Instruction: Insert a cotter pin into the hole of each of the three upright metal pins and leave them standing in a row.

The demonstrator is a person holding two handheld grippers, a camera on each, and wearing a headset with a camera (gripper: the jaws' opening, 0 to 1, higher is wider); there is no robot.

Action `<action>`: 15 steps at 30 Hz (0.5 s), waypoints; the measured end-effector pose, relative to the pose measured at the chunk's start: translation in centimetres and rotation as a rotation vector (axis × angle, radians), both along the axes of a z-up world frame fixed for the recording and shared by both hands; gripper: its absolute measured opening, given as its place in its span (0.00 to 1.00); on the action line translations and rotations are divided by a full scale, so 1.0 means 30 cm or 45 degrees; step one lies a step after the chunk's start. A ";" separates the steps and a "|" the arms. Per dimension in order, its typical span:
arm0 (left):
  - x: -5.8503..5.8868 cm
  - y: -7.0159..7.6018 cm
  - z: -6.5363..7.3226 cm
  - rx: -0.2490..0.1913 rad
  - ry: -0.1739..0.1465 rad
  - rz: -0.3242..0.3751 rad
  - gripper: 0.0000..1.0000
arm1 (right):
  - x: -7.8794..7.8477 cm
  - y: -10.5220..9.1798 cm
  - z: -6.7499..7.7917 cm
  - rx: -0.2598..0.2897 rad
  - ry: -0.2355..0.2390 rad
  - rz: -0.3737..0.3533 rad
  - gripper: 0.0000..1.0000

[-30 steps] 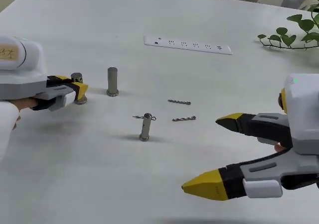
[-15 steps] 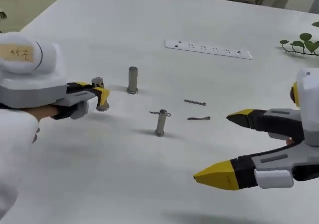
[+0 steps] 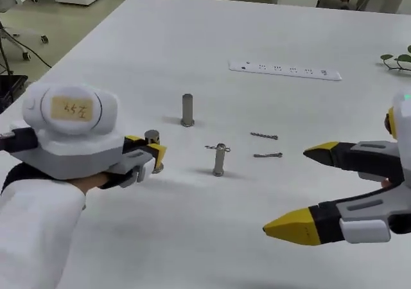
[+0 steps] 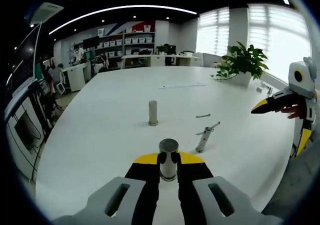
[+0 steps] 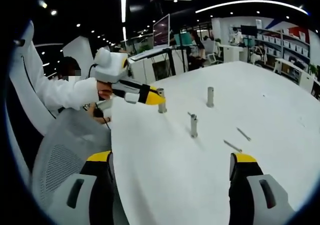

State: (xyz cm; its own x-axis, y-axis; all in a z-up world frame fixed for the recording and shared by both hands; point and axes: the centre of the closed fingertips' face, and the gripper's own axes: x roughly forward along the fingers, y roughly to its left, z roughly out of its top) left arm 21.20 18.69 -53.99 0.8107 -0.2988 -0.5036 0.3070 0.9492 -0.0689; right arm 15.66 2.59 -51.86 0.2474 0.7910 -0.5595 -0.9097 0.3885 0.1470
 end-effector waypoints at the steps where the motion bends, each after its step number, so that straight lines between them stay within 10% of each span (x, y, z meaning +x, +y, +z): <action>1: -0.012 -0.018 -0.010 -0.029 0.028 0.008 0.09 | -0.004 -0.004 0.004 0.004 0.003 0.002 0.94; 15: -0.061 -0.099 -0.075 0.072 0.098 0.036 0.09 | -0.036 -0.089 0.037 -0.007 -0.030 0.022 0.94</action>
State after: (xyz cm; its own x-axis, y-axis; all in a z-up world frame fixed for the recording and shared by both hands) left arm 19.38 15.72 -56.24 0.7765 -0.2455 -0.5804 0.2759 0.9605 -0.0371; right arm 14.59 -0.06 -50.75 0.2473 0.7922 -0.5578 -0.9194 0.3737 0.1231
